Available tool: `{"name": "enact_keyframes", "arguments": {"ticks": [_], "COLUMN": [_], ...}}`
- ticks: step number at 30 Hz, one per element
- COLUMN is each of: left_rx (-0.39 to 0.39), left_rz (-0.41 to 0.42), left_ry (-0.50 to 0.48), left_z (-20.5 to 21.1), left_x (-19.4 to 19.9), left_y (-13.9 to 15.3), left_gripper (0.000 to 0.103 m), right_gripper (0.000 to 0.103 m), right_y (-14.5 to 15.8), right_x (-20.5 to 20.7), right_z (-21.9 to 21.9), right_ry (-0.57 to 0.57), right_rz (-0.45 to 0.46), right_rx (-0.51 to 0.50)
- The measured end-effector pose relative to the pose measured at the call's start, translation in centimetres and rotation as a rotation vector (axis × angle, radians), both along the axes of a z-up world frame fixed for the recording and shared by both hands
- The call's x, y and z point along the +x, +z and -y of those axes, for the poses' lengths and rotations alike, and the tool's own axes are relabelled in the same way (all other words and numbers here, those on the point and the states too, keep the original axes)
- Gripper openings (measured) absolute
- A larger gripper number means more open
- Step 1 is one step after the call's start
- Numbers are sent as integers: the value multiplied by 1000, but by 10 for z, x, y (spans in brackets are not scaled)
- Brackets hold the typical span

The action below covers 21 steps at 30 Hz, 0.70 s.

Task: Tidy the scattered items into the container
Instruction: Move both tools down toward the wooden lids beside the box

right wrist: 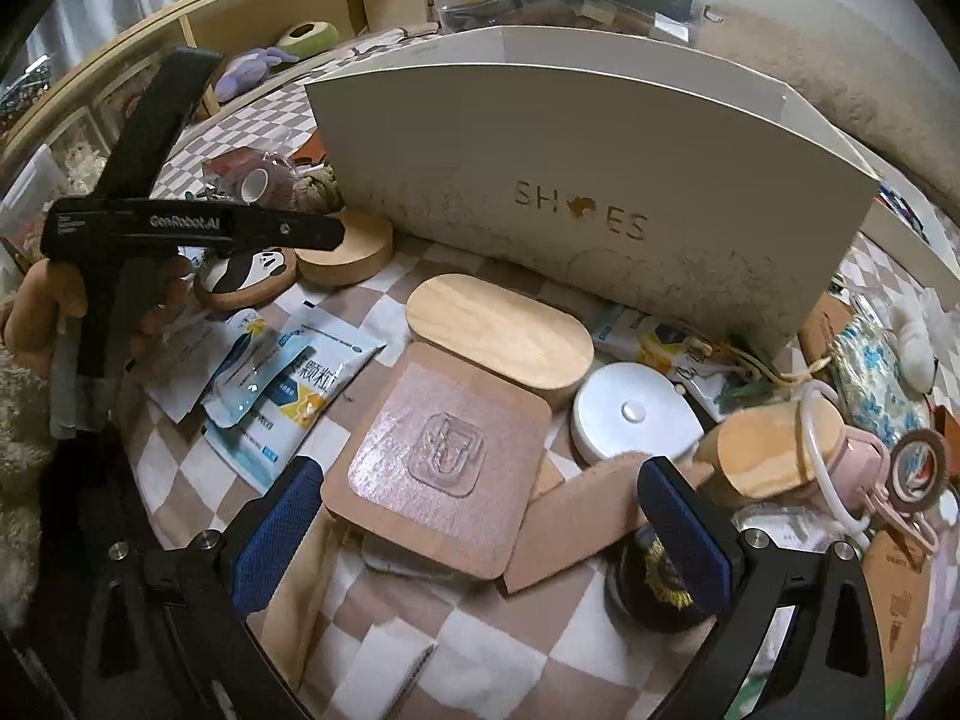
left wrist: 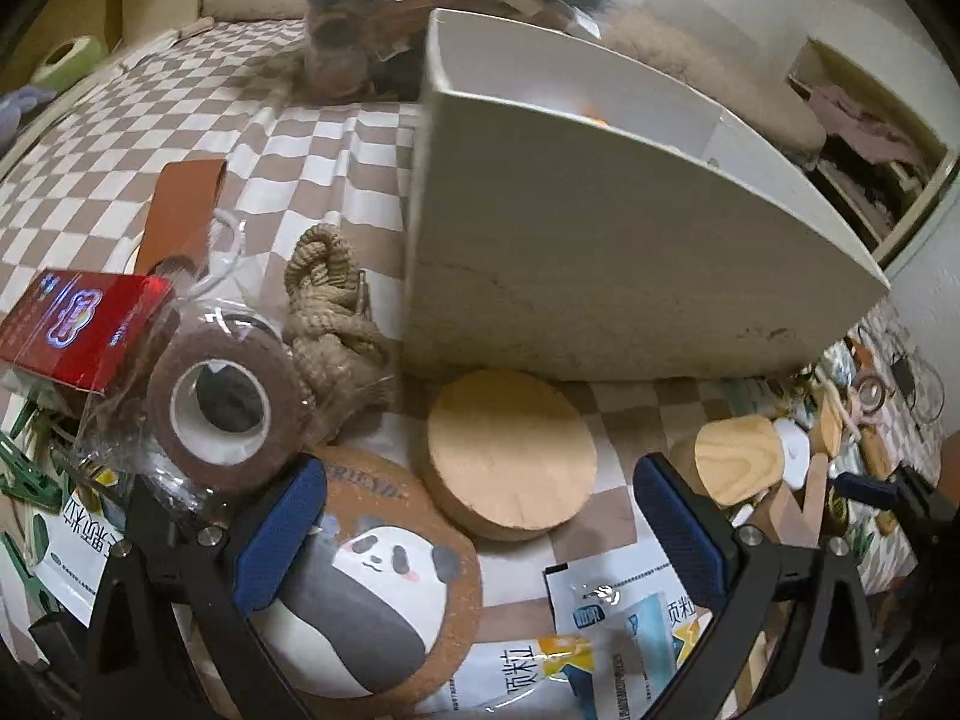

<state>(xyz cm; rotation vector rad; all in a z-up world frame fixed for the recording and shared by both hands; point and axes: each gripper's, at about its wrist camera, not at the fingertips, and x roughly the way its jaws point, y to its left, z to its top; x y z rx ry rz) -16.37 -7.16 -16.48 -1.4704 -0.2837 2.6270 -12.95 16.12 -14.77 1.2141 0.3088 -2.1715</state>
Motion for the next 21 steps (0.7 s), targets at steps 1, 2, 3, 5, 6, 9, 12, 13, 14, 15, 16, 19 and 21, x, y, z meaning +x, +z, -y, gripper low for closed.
{"name": "enact_keyframes", "arguments": {"ticks": [1, 2, 3, 5, 6, 9, 12, 13, 14, 15, 16, 19, 21], "left_rx": [-5, -9, -14, -29, -36, -75, -99, -102, -104, -106, -111, -138, -157], "left_rz": [0, 0, 0, 3, 6, 7, 9, 8, 10, 12, 15, 25, 32], "left_ry": [-13, -23, -36, -55, -61, -74, -62, -54, -48, -41, -34, -35, -38], "left_z": [-4, -9, -14, -22, -24, -31, -34, -34, -34, -34, -34, -37, -39], "left_x": [0, 0, 0, -1, -3, -6, -10, -12, -13, -14, -16, -17, -18], "left_y": [0, 0, -1, -2, -4, -9, -12, -13, -14, -15, -16, -19, -21], "left_gripper": [103, 103, 103, 103, 103, 103, 103, 103, 103, 103, 103, 103, 103], "right_gripper": [103, 103, 103, 103, 103, 103, 103, 103, 103, 103, 103, 103, 103], "right_y": [1, 3, 4, 6, 8, 11, 7, 5, 4, 3, 2, 1, 2], "right_x": [1, 1, 1, -1, -3, -7, -10, -10, -8, -6, -4, -2, -2], "right_z": [-2, -6, -8, -15, -18, -28, -28, -25, -22, -18, -16, -11, -12], "right_ry": [-4, -11, -18, -34, -44, -75, -80, -74, -62, -50, -41, -28, -32], "right_rz": [2, 4, 6, 13, 17, 30, 54, 57, 59, 57, 54, 49, 45], "right_rx": [-8, -19, -32, -62, -79, -123, -134, -122, -110, -97, -85, -69, -77]}}
